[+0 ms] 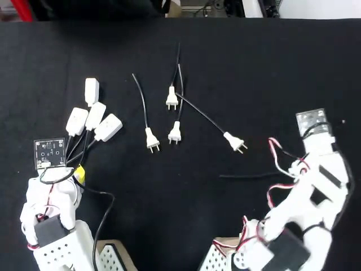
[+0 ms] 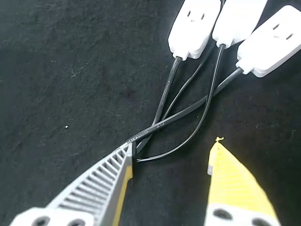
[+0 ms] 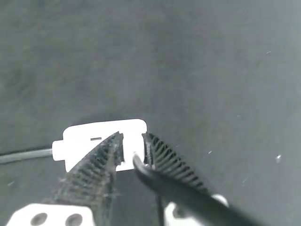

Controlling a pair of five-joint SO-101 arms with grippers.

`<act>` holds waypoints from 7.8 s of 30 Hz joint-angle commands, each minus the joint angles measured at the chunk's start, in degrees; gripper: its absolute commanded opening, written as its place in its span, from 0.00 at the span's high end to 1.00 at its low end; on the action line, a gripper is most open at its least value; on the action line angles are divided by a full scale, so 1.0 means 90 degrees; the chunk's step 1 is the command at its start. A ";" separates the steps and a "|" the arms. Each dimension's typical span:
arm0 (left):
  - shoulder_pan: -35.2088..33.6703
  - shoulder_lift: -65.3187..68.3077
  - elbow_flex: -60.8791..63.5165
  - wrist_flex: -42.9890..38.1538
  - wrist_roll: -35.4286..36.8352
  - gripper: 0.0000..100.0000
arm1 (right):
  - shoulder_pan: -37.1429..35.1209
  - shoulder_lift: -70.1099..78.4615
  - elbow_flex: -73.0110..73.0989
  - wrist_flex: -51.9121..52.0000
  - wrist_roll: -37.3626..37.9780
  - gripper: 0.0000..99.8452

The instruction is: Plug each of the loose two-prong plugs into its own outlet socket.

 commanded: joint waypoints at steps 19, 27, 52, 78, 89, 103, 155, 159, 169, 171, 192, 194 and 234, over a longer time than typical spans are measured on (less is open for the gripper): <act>-0.0024 -0.0039 -0.0024 0.0029 -0.0039 0.74 | 0.0000 -0.3033 -0.1197 0.3995 0.0098 0.64; -0.0024 -0.0039 -0.0024 0.0049 -0.0039 0.74 | -0.1211 -0.3473 -0.2886 0.7961 0.0068 0.64; -0.0034 -0.0039 0.0239 0.0020 -0.0479 0.74 | -0.4777 0.0943 -0.2466 0.4210 0.0215 0.85; -0.0034 -0.0039 0.0239 0.0020 -0.0479 0.74 | -0.4171 0.3346 -0.3863 0.3722 0.0410 0.90; -0.0024 -0.0039 0.0239 0.0020 -0.0479 0.74 | -0.4972 0.1871 -0.3853 0.4024 -0.0869 0.99; 0.2281 -0.0049 0.0161 -0.0029 -0.0430 0.74 | -0.7717 -0.0972 -0.3814 0.5275 -0.2540 0.98; 0.3385 -0.0049 -0.0952 -0.0801 0.2227 0.74 | -1.0110 -0.4215 0.0933 0.0928 -0.8938 0.99; 0.3140 -0.0049 -0.0874 -0.1026 0.2247 0.74 | -1.0110 -0.4176 0.0493 0.1827 -0.8938 0.99; 0.3101 -0.0049 -0.0728 -0.1172 0.2217 0.74 | -1.0120 -0.4166 0.0376 0.2325 -0.8635 0.99; 0.3092 -0.0039 -0.0728 -0.1153 0.2208 0.74 | -1.0120 -0.4166 0.0347 0.2452 -0.8615 0.99; 0.0396 -0.0049 0.0181 0.0322 -0.0254 0.74 | -0.8742 -0.2437 0.1050 0.2422 -0.5939 0.98; 0.0396 -0.0049 0.0200 0.0322 -0.0254 0.74 | -0.8733 -0.2535 0.0864 0.2657 -0.5958 0.93; 0.0366 -0.0049 0.0386 0.0254 -0.0606 0.74 | -1.0247 0.4078 -0.4694 0.6838 -0.8772 0.90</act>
